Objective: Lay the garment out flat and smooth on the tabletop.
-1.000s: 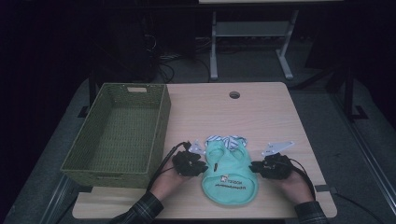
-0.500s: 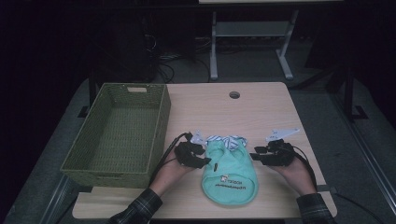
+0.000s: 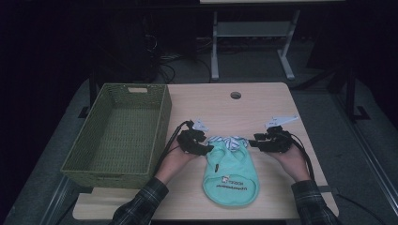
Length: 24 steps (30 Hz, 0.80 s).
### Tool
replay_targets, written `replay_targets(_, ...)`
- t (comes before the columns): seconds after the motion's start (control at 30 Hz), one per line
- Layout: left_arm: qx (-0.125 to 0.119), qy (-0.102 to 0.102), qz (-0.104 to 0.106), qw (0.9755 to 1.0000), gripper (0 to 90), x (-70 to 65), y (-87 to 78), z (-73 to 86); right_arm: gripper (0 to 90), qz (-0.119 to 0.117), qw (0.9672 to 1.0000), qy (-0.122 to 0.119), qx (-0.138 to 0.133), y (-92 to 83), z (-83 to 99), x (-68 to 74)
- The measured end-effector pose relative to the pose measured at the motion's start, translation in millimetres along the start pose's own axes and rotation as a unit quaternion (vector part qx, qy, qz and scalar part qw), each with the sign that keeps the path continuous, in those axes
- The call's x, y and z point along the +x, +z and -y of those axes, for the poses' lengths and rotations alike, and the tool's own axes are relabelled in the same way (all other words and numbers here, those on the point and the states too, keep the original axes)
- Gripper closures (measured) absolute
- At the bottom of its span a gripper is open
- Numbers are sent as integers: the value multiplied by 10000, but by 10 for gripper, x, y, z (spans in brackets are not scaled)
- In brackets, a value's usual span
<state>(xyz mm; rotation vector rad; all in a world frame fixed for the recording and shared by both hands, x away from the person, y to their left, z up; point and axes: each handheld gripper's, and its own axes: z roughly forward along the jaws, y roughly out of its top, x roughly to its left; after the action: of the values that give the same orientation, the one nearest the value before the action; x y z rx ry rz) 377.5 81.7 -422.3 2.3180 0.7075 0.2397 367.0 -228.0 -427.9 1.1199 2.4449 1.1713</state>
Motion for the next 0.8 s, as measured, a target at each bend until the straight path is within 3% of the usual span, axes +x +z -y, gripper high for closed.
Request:
replay_targets(0.4, -60, -183, -94, 9998, 475, 187, 208, -106, 585, -112, 9999, 116, -11, 287, -60, -121)
replay_targets(0.67, 126, -204, -84, 9997, 477, 248, 374, -52, 580, -298, 9992, 257, 10, 487, -4, -136)
replay_targets(0.8, 299, -136, -108, 9994, 481, 233, 452, -13, 585, -277, 9995, 142, 96, 565, 11, -114)
